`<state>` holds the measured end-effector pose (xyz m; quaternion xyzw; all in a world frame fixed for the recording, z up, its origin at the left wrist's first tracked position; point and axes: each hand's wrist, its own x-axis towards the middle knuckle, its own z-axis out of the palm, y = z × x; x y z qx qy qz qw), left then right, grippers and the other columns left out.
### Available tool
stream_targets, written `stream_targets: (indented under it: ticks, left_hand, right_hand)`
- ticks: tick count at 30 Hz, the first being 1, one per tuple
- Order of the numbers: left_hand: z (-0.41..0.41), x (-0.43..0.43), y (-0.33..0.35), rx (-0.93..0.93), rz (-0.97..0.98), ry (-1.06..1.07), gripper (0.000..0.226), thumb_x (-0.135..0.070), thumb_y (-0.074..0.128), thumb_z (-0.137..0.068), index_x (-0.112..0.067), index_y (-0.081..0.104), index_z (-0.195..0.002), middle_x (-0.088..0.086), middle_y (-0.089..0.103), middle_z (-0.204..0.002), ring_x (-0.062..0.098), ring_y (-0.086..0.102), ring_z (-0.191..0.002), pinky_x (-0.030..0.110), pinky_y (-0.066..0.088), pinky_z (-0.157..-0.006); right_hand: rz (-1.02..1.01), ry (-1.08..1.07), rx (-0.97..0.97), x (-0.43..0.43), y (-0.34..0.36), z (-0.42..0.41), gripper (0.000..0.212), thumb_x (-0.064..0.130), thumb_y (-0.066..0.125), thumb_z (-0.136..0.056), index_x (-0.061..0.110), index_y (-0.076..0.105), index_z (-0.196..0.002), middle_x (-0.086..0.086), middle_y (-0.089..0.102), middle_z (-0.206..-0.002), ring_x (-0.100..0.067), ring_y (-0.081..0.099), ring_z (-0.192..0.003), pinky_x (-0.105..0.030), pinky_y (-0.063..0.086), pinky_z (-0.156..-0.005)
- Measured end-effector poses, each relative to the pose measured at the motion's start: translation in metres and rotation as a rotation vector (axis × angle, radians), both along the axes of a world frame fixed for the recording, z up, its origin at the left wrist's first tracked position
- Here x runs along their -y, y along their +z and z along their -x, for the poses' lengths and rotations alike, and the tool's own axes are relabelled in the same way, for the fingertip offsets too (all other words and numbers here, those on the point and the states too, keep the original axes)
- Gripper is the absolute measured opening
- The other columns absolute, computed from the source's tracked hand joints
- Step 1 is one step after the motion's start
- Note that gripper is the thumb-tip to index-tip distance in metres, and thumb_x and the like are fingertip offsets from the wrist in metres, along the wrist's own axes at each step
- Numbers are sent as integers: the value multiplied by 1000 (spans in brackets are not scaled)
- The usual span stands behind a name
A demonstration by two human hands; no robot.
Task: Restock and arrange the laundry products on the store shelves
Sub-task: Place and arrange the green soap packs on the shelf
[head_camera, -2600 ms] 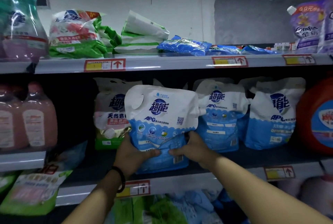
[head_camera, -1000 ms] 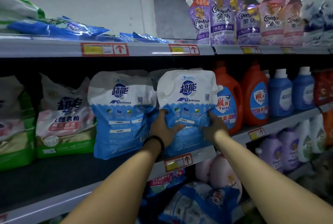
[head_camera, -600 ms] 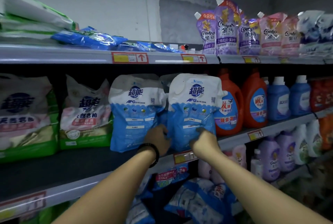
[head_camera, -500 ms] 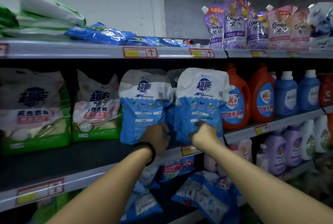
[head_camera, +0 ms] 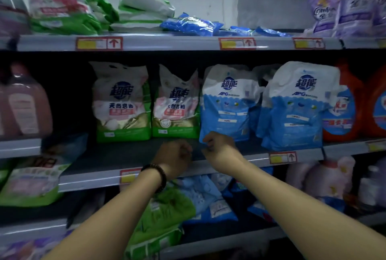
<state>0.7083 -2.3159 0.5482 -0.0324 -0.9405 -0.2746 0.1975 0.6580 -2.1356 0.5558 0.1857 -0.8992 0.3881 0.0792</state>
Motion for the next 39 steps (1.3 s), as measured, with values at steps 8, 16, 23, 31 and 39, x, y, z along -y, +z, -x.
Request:
stream_targets:
  ticks: [8,16,23,31,39]
  left_hand:
    - [-89,38,-83,-65,-181,23,9,-16,65,-95,-23,71,-92,-10,74,-84,2,68,-78,26,54,-70]
    - [-93,64,-183,172,-213,199,51,-30,80,-89,-27,59,-136,5,58,-135,25,62,-122,25,43,-100]
    - [-49,80,-208,258,-657,441,72,-42,74,-93,-15,42,-151,15,56,-145,37,63,-120,46,54,-102]
    - [3,98,-245,339,-872,603,102,-80,70,-65,-9,49,-134,16,66,-127,38,65,-115,51,54,-101]
    - [12,106,-234,450,-981,541,92,-91,75,-50,-8,65,-86,7,62,-80,29,66,-78,35,51,-74]
  right_hand:
    - [95,179,-34,31,-71,-60,14,25,68,-91,26,69,-105,9,69,-81,-9,68,-78,-25,53,-72]
    - [654,-72,655,51,-200,-73,12,11,74,-94,12,72,-107,-7,75,-87,-24,72,-77,-44,60,-70]
    - [998,-191,988,80,-231,-55,15,17,72,-99,4,66,-104,-10,65,-93,-30,67,-93,-51,58,-95]
    - [1068,-233,1083,109,-252,-12,39,28,82,-91,6,66,-119,-10,66,-93,-23,67,-79,-43,60,-76]
    - [964,-306,1071,118,-260,8,35,23,81,-92,12,69,-122,-16,73,-110,-30,73,-95,-40,61,-68]
